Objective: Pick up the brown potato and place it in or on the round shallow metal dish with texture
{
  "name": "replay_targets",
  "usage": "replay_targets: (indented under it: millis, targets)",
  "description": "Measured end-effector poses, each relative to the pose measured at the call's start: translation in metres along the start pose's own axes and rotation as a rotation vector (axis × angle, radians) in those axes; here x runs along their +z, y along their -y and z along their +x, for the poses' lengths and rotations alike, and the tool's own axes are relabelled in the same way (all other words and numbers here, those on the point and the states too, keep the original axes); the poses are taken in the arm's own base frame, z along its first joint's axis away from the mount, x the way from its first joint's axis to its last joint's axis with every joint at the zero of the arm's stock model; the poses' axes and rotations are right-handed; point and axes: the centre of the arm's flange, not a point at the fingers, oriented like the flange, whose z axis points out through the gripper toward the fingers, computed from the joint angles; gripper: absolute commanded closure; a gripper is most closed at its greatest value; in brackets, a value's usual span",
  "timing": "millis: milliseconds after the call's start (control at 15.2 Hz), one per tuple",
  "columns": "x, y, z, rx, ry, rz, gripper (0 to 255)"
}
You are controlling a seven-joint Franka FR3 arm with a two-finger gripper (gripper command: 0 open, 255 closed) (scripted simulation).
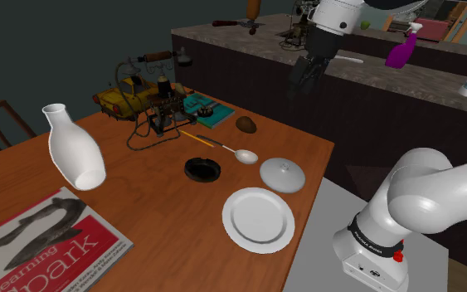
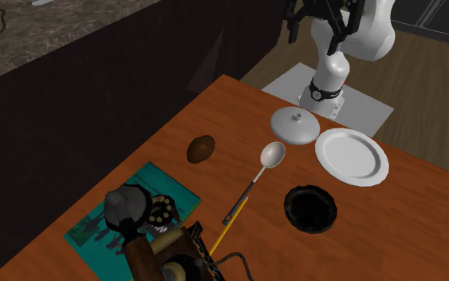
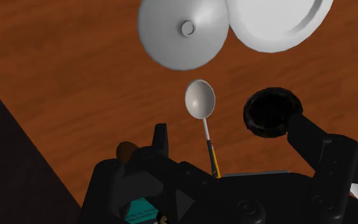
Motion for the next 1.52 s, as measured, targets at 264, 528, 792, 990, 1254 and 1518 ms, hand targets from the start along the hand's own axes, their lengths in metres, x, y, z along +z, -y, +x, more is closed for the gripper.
replay_targets:
  millis: [264, 528, 792, 990, 1254, 1518]
  targets:
    - [0.02, -0.012, 0.01, -0.003, -0.012, -0.004, 0]
    - [0.06, -0.032, 0.034, -0.009, -0.037, -0.013, 0]
    - [0.096, -0.056, 0.057, -0.016, -0.064, -0.022, 0]
    - [0.127, -0.068, 0.076, -0.021, -0.083, -0.028, 0]
    - [0.163, -0.091, 0.102, -0.027, -0.111, -0.036, 0]
    - [0.199, -0.114, 0.129, -0.034, -0.138, -0.045, 0]
